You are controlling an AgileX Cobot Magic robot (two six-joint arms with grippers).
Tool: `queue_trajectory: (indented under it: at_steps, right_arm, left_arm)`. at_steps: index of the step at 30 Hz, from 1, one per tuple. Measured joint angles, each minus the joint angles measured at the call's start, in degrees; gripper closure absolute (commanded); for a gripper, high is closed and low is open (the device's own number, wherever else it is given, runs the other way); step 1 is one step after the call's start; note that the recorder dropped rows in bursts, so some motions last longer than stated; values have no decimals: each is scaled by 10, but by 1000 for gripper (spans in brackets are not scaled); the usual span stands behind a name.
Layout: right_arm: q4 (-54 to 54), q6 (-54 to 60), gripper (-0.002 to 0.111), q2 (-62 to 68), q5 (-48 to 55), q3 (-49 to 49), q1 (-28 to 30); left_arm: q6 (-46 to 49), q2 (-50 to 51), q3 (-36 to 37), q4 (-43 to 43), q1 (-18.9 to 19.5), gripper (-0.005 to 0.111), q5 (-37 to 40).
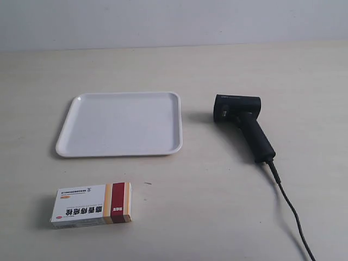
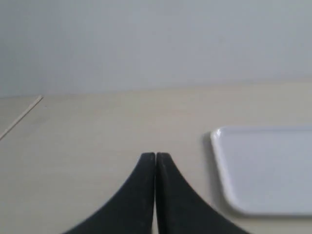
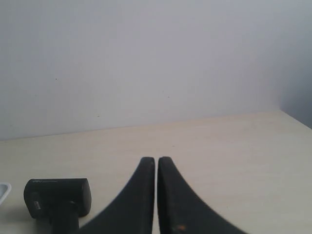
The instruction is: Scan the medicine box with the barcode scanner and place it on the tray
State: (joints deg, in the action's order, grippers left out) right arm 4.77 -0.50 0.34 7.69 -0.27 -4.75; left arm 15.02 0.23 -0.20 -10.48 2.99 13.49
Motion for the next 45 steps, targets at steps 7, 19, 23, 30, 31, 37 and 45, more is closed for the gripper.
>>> queue_trajectory:
  at_steps: [7,19,23,30,31,37,45]
  right_arm:
    - [0,0,105,0,0,0,0]
    - [0,0,105,0,0,0,0]
    - [0,0,105,0,0,0,0]
    - [0,0,105,0,0,0,0]
    - [0,0,105,0,0,0,0]
    - [0,0,105,0,0,0,0]
    - [0,0,105,0,0,0,0]
  left_arm:
    - [-70,0,-25,-273,0,107,-152]
    - [159,230,-273,-358,0,107,197]
    - [346,360,-288,-482,0,97,331]
    - [477,558,-288,-541,-102,94,369]
    - [491,581,-288,-541,-139,94,345]
    - [534,703,-289,-462,-340,77,147]
    - [547,781,-289,-395,-398,30,49]
